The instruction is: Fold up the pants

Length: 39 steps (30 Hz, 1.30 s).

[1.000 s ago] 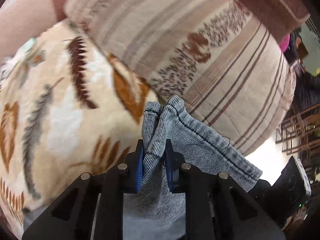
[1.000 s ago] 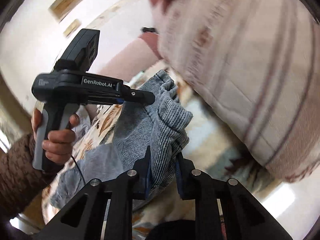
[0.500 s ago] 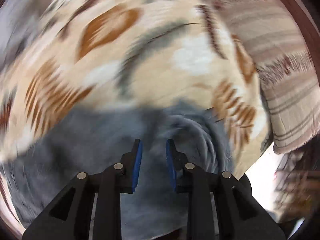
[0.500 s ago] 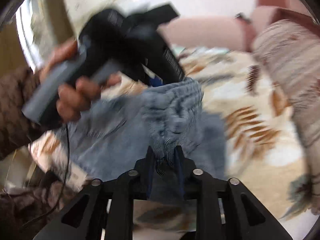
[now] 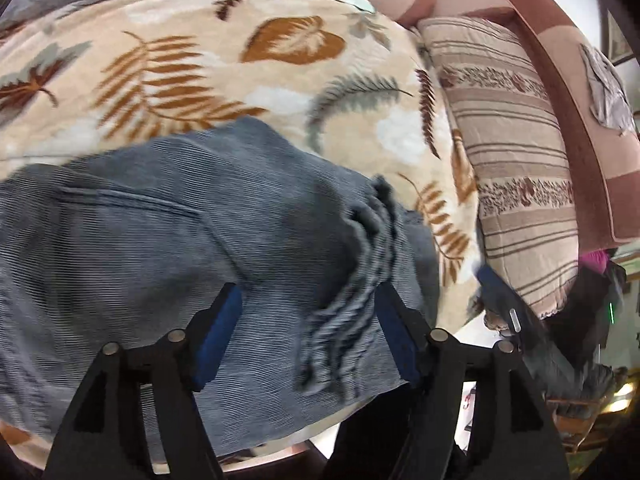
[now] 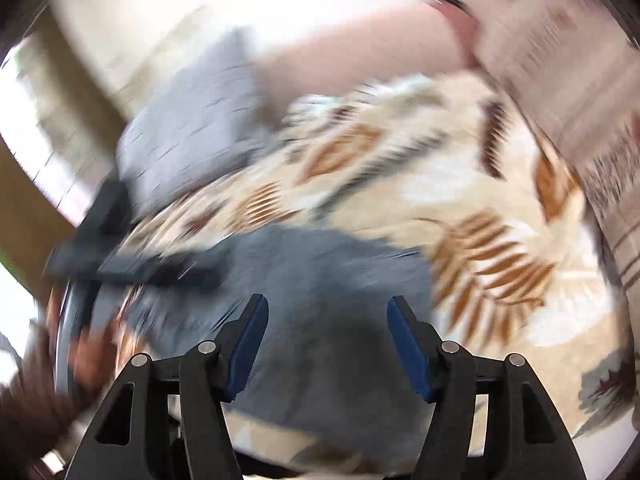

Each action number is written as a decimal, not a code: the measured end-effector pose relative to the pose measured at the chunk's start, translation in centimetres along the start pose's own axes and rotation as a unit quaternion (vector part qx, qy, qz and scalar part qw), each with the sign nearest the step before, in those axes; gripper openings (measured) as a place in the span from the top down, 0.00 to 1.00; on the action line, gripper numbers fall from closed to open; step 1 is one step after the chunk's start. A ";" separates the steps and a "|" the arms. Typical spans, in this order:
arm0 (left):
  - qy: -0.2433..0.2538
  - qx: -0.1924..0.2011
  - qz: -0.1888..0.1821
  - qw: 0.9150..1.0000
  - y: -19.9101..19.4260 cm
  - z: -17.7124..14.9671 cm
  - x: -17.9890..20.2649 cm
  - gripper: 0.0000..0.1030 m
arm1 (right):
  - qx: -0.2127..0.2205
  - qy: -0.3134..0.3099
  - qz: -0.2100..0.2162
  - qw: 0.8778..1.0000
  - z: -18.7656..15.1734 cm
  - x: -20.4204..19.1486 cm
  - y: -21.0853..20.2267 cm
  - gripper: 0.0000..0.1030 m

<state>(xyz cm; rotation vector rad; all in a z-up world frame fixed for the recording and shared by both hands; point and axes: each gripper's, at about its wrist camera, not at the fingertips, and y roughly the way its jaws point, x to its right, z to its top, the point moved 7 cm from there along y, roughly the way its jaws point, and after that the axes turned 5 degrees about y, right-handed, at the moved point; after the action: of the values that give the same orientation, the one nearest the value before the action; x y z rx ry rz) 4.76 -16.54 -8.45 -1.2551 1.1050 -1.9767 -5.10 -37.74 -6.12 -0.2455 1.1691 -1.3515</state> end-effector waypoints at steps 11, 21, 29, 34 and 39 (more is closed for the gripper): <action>0.062 -0.027 -0.026 0.997 3.4 -0.4 4.4 0.50 | -0.063 0.011 -0.028 0.998 2.2 2.9 6.7 0.87; 0.014 -0.045 0.053 0.997 3.8 -2.4 0.6 0.64 | -0.056 -0.012 -0.074 0.996 3.0 4.5 7.7 0.81; 0.034 -0.031 -0.012 0.999 1.6 -5.4 2.9 0.37 | -0.073 -0.019 -0.027 0.997 -2.2 4.2 -0.6 0.72; 0.004 -0.061 -0.032 0.998 3.1 -7.6 3.2 0.37 | -0.090 -0.053 -0.040 0.994 -7.2 3.3 -1.6 0.72; -0.033 -0.059 -0.026 0.997 3.6 -7.7 3.0 0.46 | -0.095 -0.105 -0.071 0.987 -8.4 2.2 0.4 0.68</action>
<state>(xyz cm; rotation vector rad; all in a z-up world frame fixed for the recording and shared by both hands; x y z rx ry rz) -3.43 -18.05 -11.86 -1.4139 1.1810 -1.9175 -11.64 -35.54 -11.37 -0.6056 1.1190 -1.3025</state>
